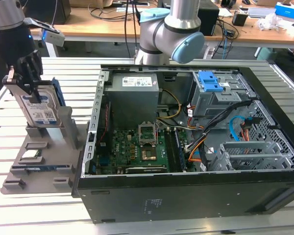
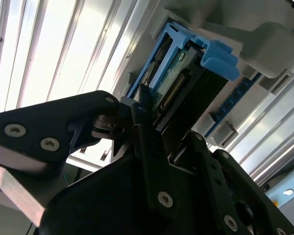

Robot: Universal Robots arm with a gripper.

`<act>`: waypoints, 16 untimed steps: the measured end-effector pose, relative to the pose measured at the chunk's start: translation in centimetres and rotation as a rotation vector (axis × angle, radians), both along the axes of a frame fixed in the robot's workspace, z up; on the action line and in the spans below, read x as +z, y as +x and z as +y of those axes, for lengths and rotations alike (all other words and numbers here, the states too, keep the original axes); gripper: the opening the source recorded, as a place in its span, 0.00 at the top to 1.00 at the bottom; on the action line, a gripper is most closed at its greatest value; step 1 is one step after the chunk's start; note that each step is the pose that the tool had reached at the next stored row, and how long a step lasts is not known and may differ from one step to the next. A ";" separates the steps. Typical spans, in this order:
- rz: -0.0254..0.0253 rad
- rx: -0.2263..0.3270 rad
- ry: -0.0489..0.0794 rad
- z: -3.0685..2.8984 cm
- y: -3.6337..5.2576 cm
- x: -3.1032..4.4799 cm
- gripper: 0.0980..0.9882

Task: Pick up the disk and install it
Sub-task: 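Pick up the disk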

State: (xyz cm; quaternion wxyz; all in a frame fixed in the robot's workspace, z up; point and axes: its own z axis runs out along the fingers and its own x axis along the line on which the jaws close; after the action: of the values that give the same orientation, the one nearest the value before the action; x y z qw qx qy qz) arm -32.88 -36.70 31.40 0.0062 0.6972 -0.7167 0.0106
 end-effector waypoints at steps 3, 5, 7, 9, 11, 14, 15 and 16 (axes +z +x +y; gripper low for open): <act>0.0001 0.000 0.000 0.01 0.00 0.38 0.71; 0.0000 0.000 0.000 0.02 0.00 0.64 0.71; 0.0000 0.000 0.000 0.02 0.00 0.91 0.71; 0.0000 0.000 0.000 0.03 0.00 1.24 0.71; 0.0001 0.000 0.000 0.03 0.00 1.50 0.71; 0.0000 0.000 0.000 0.03 0.00 1.87 0.71; 0.0000 0.000 0.000 0.03 0.00 1.96 0.71; 0.0000 0.000 0.000 0.04 0.00 2.10 0.71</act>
State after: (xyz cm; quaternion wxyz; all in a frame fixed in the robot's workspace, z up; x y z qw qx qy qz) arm -32.88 -36.67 33.50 0.0063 0.6972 -0.7168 0.0106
